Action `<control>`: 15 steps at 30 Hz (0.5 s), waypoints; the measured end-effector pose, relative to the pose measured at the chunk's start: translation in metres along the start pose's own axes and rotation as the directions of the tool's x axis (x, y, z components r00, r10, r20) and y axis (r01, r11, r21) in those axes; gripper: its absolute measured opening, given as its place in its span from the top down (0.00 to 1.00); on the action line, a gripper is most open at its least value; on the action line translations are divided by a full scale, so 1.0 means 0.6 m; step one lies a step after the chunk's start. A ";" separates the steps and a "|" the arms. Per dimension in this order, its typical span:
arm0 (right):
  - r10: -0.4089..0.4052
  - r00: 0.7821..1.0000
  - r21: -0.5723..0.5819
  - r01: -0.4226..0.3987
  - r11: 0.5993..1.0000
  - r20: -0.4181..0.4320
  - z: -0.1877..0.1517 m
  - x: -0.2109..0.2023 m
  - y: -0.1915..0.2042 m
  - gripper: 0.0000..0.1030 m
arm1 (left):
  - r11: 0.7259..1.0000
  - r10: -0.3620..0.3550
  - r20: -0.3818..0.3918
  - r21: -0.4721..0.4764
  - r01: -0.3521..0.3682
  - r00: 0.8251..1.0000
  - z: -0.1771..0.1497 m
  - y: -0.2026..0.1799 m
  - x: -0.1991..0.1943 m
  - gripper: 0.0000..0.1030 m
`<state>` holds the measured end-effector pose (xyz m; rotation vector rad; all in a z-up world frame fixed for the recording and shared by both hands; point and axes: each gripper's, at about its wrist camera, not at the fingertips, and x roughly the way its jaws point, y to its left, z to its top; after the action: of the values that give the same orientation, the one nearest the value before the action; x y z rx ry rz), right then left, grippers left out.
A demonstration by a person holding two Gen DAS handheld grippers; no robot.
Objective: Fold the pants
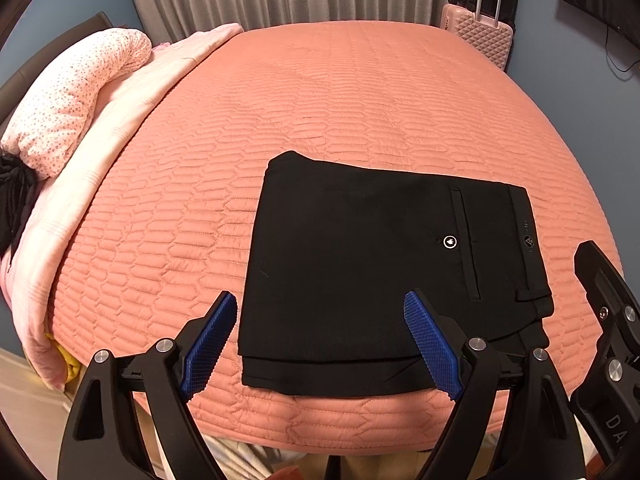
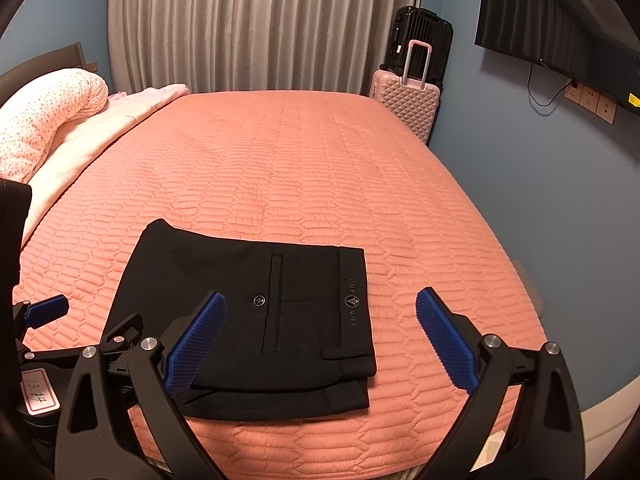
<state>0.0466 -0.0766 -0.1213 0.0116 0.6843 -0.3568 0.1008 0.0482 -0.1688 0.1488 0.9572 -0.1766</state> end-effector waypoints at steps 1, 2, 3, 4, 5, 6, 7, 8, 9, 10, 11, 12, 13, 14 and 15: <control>0.000 1.000 -0.002 0.000 1.000 0.000 0.000 0.000 0.001 0.08 | 1.000 0.006 0.002 0.002 -0.006 1.000 0.000 0.000 -0.001 0.19; 0.000 1.000 -0.002 0.000 1.000 0.001 0.000 0.000 0.002 0.08 | 1.000 0.009 0.004 0.004 -0.009 1.000 0.000 0.000 -0.002 0.19; 0.000 1.000 -0.002 0.000 1.000 0.001 -0.001 0.000 0.001 0.08 | 1.000 0.014 0.005 0.005 -0.014 1.000 -0.001 0.000 -0.003 0.19; 0.000 1.000 -0.001 0.000 1.000 0.000 -0.001 0.000 0.001 0.08 | 1.000 0.014 0.005 0.005 -0.014 1.000 -0.001 0.000 -0.003 0.19; 0.003 1.000 -0.001 -0.003 1.000 0.000 -0.001 0.000 0.001 0.08 | 1.000 0.012 0.003 0.005 -0.012 1.000 -0.001 0.000 -0.003 0.19; 0.003 1.000 -0.002 -0.003 1.000 0.000 -0.001 0.001 0.001 0.08 | 1.000 0.010 0.000 0.004 -0.010 1.000 -0.001 0.000 -0.003 0.19; 0.001 1.000 -0.004 -0.001 1.000 0.000 -0.001 0.000 0.002 0.08 | 1.000 0.009 -0.002 0.004 -0.009 1.000 -0.002 0.000 -0.002 0.19; 0.001 1.000 -0.005 -0.001 1.000 0.000 -0.002 0.000 0.002 0.08 | 1.000 0.008 -0.004 0.009 -0.007 1.000 -0.002 -0.001 -0.002 0.19; 0.001 1.000 -0.004 -0.001 1.000 0.001 -0.001 0.000 0.002 0.08 | 1.000 0.009 -0.004 0.010 -0.009 1.000 -0.003 -0.002 -0.003 0.19; -0.001 1.000 -0.004 0.001 1.000 0.001 -0.001 0.000 0.002 0.08 | 1.000 0.011 -0.005 0.013 -0.011 1.000 -0.003 -0.003 -0.003 0.19; -0.001 1.000 -0.003 0.001 1.000 0.002 -0.002 0.000 0.002 0.08 | 1.000 0.014 -0.005 0.017 -0.014 1.000 -0.003 -0.004 -0.003 0.19; -0.002 1.000 -0.002 0.002 1.000 0.001 -0.003 0.000 0.003 0.08 | 1.000 0.019 -0.004 0.019 -0.019 1.000 -0.003 -0.006 -0.004 0.19; -0.003 1.000 0.000 0.003 1.000 0.000 -0.003 0.000 0.002 0.08 | 1.000 0.021 -0.002 0.021 -0.021 1.000 -0.004 -0.007 -0.004 0.19; -0.004 1.000 0.001 0.004 1.000 0.000 -0.003 0.000 0.002 0.08 | 1.000 0.018 0.000 0.023 -0.018 1.000 -0.004 -0.007 -0.005 0.19; -0.004 1.000 0.003 0.004 1.000 -0.001 -0.003 0.000 0.001 0.08 | 1.000 0.015 0.000 0.022 -0.015 1.000 -0.004 -0.007 -0.005 0.19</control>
<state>0.0457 -0.0757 -0.1229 0.0129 0.6847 -0.3612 0.0964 0.0449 -0.1675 0.1758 0.9547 -0.1733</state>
